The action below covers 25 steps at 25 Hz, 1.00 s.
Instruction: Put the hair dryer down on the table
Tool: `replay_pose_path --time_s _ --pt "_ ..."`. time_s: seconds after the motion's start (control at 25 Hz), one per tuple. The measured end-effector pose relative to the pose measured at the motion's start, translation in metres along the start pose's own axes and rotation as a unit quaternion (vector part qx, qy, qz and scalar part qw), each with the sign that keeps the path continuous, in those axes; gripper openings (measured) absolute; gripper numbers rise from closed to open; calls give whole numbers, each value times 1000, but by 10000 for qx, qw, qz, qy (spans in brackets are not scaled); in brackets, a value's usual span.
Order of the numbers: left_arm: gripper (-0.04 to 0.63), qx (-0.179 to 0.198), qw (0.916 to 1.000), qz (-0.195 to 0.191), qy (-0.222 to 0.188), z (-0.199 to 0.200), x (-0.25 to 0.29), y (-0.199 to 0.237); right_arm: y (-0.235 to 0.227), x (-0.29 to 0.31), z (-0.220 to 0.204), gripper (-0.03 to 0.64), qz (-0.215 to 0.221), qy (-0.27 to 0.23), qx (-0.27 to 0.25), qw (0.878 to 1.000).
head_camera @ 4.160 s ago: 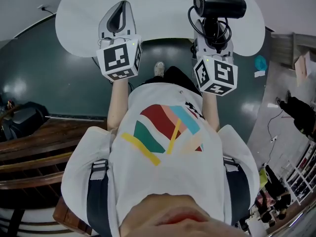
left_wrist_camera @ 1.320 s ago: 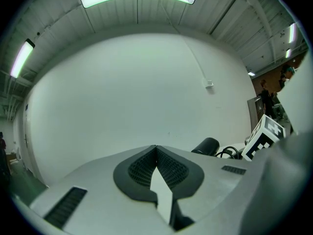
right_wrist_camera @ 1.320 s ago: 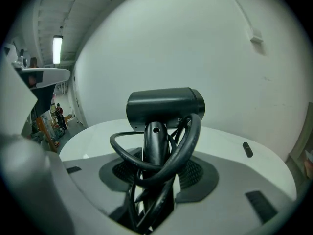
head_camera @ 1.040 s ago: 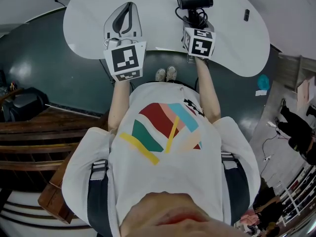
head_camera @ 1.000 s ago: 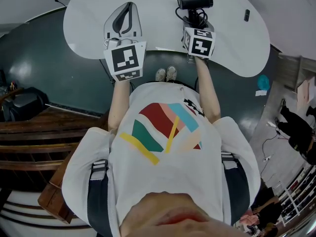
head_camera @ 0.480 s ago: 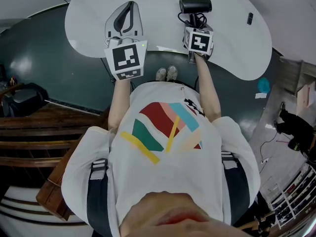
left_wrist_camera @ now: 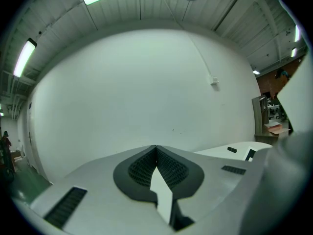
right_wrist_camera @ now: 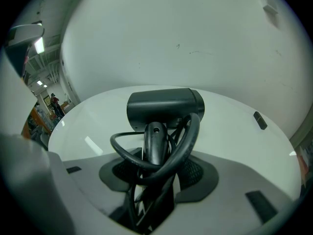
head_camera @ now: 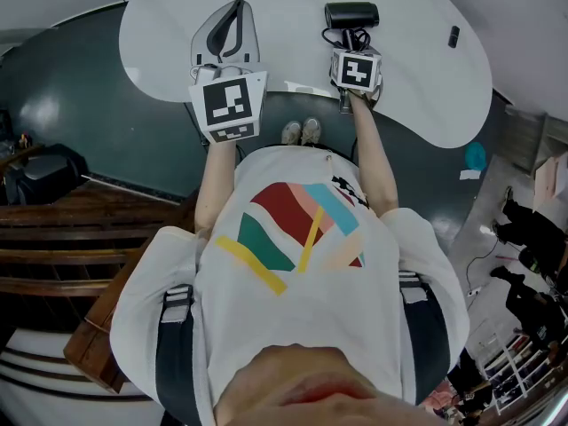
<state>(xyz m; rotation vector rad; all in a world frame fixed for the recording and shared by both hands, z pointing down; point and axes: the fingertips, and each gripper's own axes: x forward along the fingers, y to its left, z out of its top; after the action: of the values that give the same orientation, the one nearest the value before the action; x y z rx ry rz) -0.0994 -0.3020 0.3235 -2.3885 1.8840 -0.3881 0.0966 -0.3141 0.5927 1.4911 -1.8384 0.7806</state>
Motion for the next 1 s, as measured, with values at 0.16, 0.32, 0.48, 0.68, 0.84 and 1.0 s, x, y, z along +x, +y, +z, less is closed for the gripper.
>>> replay_pose_path --time_s 0.16,0.32,0.48,0.68,0.84,1.0 --pt "15 -1 10000 1 35 -4 2 -1 1 5 -4 216 23 61 15 10000" --pt "15 -4 10000 2 46 -5 3 1 2 8 -5 216 14 107 1 9999" --pt "15 -12 10000 -1 63 -6 5 1 1 10 -5 216 -37 169 -39 9998" --pt "15 -20 10000 -13 61 -7 7 3 3 13 -4 216 -51 236 -93 9997" --pt "15 -41 9999 -33 101 -10 6 2 2 14 -10 218 8 354 31 9994" --pt "15 -42 9999 -34 92 -10 9 3 1 16 -9 218 -1 341 46 9994"
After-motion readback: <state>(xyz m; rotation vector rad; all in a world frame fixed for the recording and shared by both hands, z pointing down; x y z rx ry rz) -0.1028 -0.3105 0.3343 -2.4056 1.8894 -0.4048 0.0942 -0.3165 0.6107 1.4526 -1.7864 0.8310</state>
